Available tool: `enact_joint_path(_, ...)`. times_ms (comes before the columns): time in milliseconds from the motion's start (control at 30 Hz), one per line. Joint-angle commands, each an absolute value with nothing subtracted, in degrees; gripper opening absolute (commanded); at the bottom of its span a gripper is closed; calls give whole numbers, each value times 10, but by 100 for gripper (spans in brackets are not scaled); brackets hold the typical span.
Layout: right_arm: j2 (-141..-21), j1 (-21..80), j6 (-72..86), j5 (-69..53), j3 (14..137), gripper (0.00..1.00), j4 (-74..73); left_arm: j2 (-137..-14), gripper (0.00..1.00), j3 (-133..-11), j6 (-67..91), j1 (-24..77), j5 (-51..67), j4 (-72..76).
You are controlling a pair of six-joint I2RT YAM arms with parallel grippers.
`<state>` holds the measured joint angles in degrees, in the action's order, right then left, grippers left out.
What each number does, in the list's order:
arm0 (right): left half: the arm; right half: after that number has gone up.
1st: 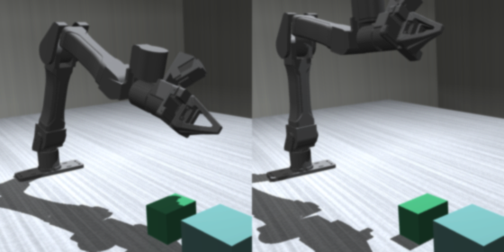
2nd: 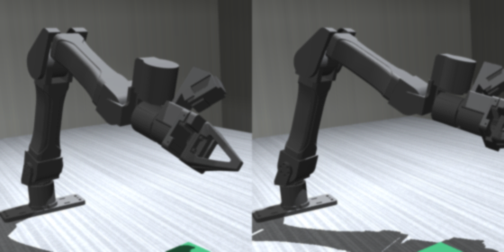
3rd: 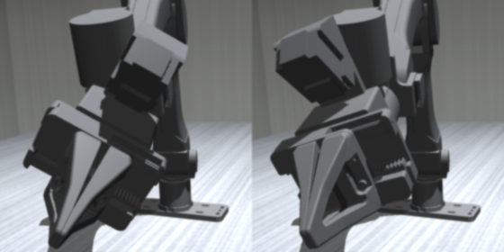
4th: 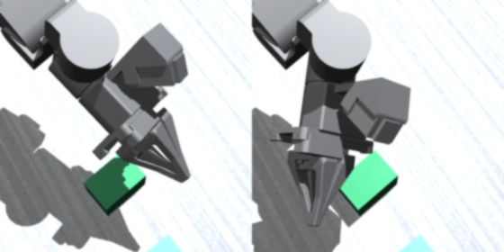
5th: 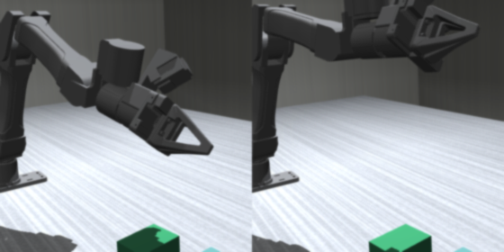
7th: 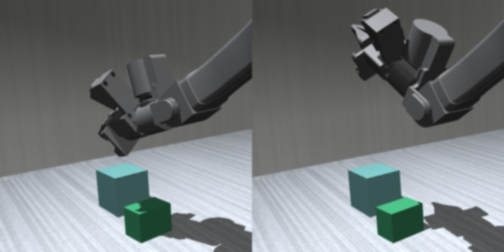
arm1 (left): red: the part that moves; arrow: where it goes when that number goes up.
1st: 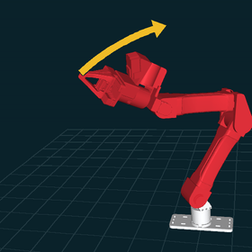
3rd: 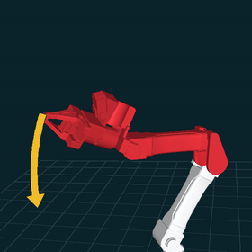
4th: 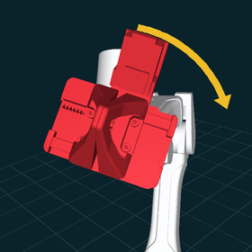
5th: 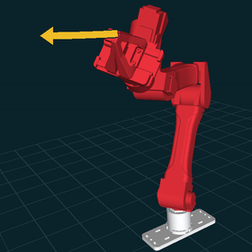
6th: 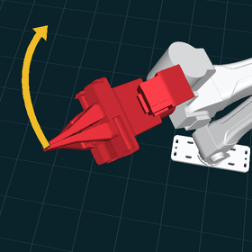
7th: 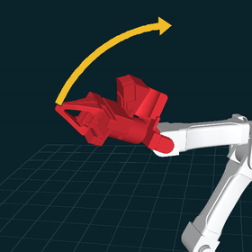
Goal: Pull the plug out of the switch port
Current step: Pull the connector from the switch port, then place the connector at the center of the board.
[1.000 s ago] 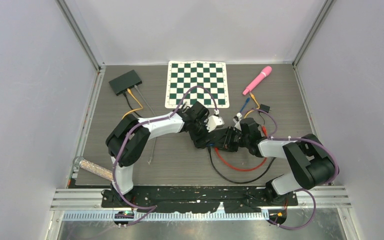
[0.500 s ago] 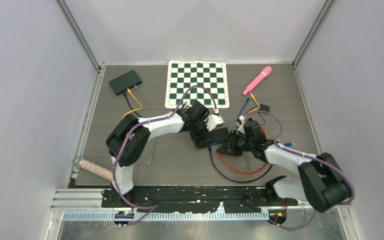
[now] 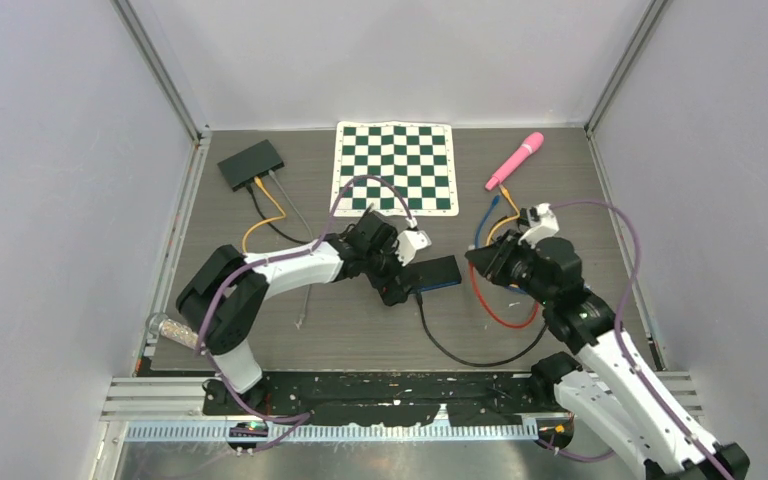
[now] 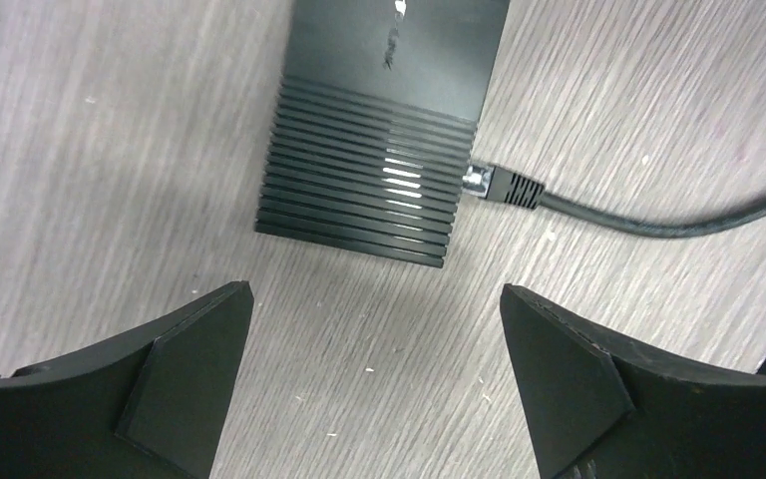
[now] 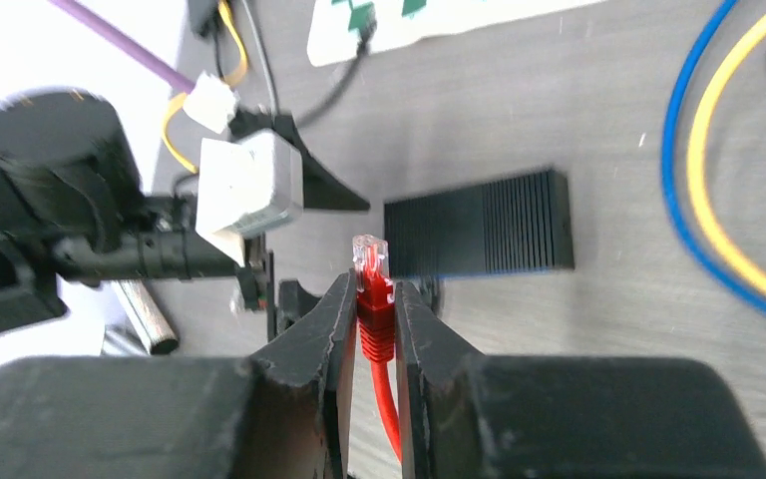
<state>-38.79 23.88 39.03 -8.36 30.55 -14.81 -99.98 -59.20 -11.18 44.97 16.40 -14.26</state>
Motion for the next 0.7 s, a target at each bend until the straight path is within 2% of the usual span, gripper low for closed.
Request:
enact_joint_path(0, -332, 237, 345, 32, 397, 5, -214, -928, 100, -575, -53, 444, 155, -47)
enact_joint_path(267, -308, 235, 295, 247, 508, 5, -278, -906, 100, -576, -43, 444, 128, -57)
enact_joint_path(400, -306, 236, 279, 268, 559, 5, -269, -905, 100, -574, -42, 444, 122, -62)
enact_joint_path(533, -334, 236, 247, 290, 556, 5, -250, -909, 100, -575, -40, 444, 124, -64)
enact_joint_path(667, -427, 234, 208, 291, 559, 5, -211, -914, 99, -584, -41, 444, 126, -74)
